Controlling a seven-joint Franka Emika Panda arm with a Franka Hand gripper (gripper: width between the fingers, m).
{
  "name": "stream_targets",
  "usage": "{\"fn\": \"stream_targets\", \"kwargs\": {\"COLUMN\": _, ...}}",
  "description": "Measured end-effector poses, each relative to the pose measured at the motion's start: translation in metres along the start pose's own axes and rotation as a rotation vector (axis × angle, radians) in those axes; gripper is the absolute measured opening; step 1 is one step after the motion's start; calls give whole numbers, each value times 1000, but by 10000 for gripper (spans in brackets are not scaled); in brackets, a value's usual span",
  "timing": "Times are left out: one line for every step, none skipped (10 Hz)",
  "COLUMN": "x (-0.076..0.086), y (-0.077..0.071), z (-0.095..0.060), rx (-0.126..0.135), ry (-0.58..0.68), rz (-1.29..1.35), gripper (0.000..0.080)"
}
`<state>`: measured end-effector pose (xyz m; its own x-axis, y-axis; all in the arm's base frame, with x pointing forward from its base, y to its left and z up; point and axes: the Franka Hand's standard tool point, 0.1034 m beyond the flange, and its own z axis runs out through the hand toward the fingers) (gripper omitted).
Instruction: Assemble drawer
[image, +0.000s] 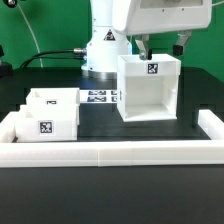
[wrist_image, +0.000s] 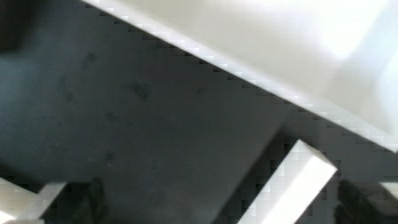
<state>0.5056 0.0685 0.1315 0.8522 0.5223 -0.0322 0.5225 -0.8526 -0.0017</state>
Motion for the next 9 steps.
{"fn": "stream_targets", "kwargs": {"x": 0, "y": 0, "z": 0, "rx": 0, "ry": 0, "rz": 0, "gripper": 649}}
{"fn": "stream_targets", "kwargs": {"x": -1, "y": -1, "z": 0, "rx": -2, "ry": 6, "rz": 36, "gripper": 649}}
{"fn": "stream_targets", "kwargs": {"x": -10, "y": -6, "z": 1, "rx": -10, "ry": 28, "rz": 141, "gripper": 649}}
{"fn": "stream_targets", "kwargs": {"x": -21, "y": -16, "z": 3, "rx": -10, "ry": 21, "rz": 219, "gripper": 649}}
{"fn": "stream_targets", "kwargs": {"x": -27, "y": -26, "z": 4, "rx": -9, "ry": 11, "rz": 264, "gripper": 649}}
{"fn": "stream_targets", "kwargs": {"x": -30, "y": -32, "z": 5, "rx": -5, "ry": 4, "rz": 270, "gripper": 649}}
{"fn": "stream_targets", "kwargs": {"x": -32, "y": -37, "z": 5, "rx": 5, "ry": 2, "rz": 280, "gripper": 649}}
{"fn": "stream_targets", "kwargs": {"x": -38, "y": -45, "z": 5, "rx": 13, "ry": -2, "rz": 284, "gripper": 649}}
{"fn": "stream_targets", "kwargs": {"x": -41, "y": -56, "z": 5, "rx": 21, "ry": -6, "rz": 290, "gripper": 649}}
